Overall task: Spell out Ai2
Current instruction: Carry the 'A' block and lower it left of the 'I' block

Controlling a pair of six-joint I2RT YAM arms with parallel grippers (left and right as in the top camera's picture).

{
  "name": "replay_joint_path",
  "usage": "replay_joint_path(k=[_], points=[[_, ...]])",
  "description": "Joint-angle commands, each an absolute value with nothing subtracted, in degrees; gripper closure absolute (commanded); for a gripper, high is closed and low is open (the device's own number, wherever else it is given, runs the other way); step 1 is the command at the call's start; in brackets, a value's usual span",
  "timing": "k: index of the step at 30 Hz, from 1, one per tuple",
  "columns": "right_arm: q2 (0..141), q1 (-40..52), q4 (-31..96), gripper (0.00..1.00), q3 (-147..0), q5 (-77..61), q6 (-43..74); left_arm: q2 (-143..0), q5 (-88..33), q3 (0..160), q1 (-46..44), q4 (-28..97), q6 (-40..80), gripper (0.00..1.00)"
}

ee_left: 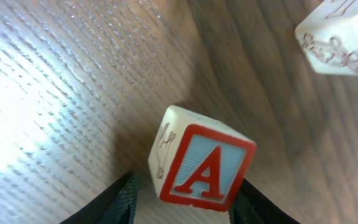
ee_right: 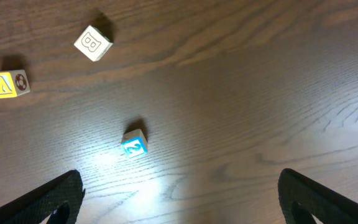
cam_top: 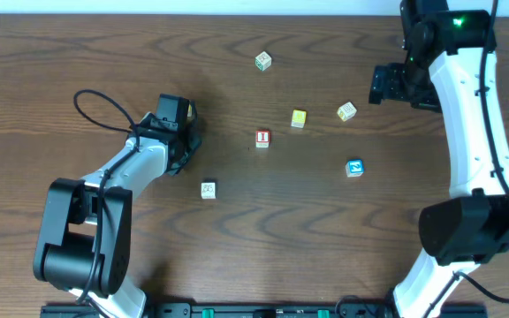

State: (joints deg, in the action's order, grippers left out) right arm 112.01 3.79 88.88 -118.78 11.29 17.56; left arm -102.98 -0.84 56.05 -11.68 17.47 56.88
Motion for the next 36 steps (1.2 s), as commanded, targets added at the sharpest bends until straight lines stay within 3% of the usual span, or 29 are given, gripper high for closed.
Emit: replay_joint_path(k=[1, 5, 8, 19, 25, 36], points=[[111.4, 3.4, 88.9, 0.01, -119.2, 12.0, 17.1, -103.9, 1.4, 57.2, -11.5, 19.9, 47.7, 0.5], [111.4, 3.4, 88.9, 0.01, -119.2, 12.0, 17.1, -103.9, 4.0, 58.0, -11.5, 22.4, 40.8, 0.5], [111.4, 3.4, 88.9, 0.01, -119.2, 12.0, 17.1, -103.9, 4.7, 58.2, -11.5, 23.1, 35.7, 0.37], [111.4, 3.4, 88.9, 0.01, -119.2, 12.0, 17.1, -103.9, 5.0, 61.8, -11.5, 21.6, 6.1, 0.2], [111.4, 3.4, 88.9, 0.01, -119.2, 12.0, 17.1, -103.9, 5.1, 62.9, -11.5, 25.0, -0.8, 0.21], [111.4, 3.4, 89.6, 0.01, -119.2, 12.0, 17.1, -103.9, 5.8, 62.9, -9.5, 25.4, -1.8, 0.5]])
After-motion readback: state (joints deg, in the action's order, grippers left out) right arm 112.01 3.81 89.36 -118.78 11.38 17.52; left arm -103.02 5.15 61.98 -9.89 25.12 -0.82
